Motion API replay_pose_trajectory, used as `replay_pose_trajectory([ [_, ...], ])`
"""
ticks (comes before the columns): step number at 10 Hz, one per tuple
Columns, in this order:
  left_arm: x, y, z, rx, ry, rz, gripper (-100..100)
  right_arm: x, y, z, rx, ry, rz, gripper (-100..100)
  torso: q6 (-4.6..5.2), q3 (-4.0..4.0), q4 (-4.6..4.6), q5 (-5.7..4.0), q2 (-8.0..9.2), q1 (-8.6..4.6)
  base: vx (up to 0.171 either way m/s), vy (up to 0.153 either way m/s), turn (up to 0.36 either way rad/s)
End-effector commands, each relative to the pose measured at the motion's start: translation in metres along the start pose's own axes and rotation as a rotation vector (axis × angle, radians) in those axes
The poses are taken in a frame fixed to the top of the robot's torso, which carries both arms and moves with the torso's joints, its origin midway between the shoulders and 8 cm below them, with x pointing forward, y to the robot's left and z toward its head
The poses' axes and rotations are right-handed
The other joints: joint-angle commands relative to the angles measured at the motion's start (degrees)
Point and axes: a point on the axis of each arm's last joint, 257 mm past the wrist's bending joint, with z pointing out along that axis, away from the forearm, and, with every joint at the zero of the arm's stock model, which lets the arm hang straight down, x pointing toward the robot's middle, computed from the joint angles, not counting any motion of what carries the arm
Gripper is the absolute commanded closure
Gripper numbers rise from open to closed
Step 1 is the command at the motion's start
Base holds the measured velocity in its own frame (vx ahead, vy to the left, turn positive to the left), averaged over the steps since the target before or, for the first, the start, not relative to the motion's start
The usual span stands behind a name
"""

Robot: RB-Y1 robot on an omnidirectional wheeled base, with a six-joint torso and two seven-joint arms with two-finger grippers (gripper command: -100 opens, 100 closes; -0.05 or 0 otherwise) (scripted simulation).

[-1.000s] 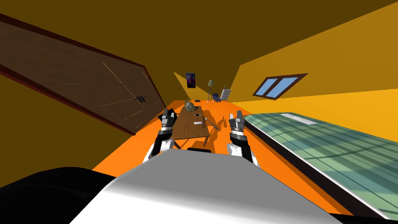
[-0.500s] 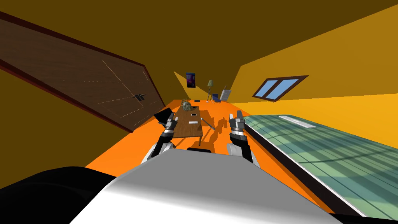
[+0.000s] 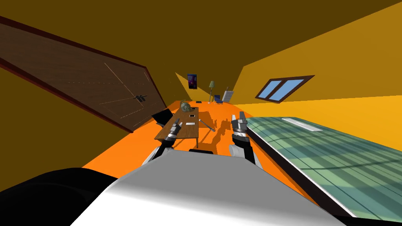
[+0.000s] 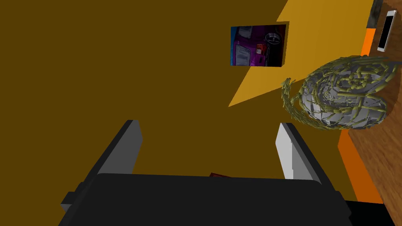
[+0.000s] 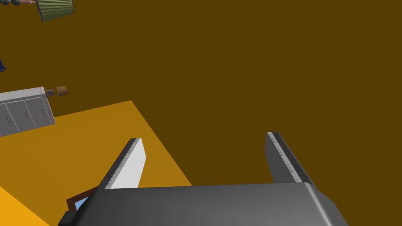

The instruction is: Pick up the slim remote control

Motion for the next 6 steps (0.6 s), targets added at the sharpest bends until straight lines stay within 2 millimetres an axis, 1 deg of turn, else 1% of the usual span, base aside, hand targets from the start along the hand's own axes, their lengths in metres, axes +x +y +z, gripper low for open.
replay_pose_trajectory([
  [1, 0.013, 0.03, -0.016, -0.08, 0.051, -0.031, -100, 0.0, 0.0, 0.0, 0.0, 0.0, 0.0, 0, 0.0, 0.0, 0.0, 0.0, 0.0, 0.0, 0.051, -0.296, 0.067],
  [2, 0.013, 0.03, -0.016, -0.082, 0.059, -0.024, -100, 0.0, 0.0, 0.0, 0.0, 0.0, 0.0, 0, 0.0, 0.01, 0.0, -0.02, 0.02, -0.13, 0.064, -0.249, 0.045],
  [3, 0.02, 0.052, -0.03, -0.141, 0.093, -0.044, -100, 0.0, 0.0, 0.0, 0.0, 0.0, 0.0, 0, 0.02, -0.02, 0.0, -0.01, -0.05, 0.01, 0.052, -0.224, 0.059],
  [4, 0.027, 0.073, -0.046, -0.2, 0.12, -0.07, -100, 0.0, 0.0, 0.0, 0.0, 0.0, 0.0, 0, 0.0, -0.02, -0.01, 0.02, -0.02, 0.11, 0.088, -0.285, 0.078],
  [5, 0.026, 0.074, -0.047, -0.206, 0.134, -0.058, -100, 0.0, 0.0, 0.0, 0.0, 0.0, 0.0, 0, 0.0, -0.07, -0.02, -0.01, -0.12, -0.05, 0.098, -0.231, 0.047],
  [6, 0.032, 0.096, -0.067, -0.273, 0.169, -0.075, -100, 0.0, 0.0, 0.0, 0.0, 0.0, 0.0, 0, 0.01, -0.1, -0.04, 0.0, -0.18, 0.11, 0.111, -0.245, 0.044],
])
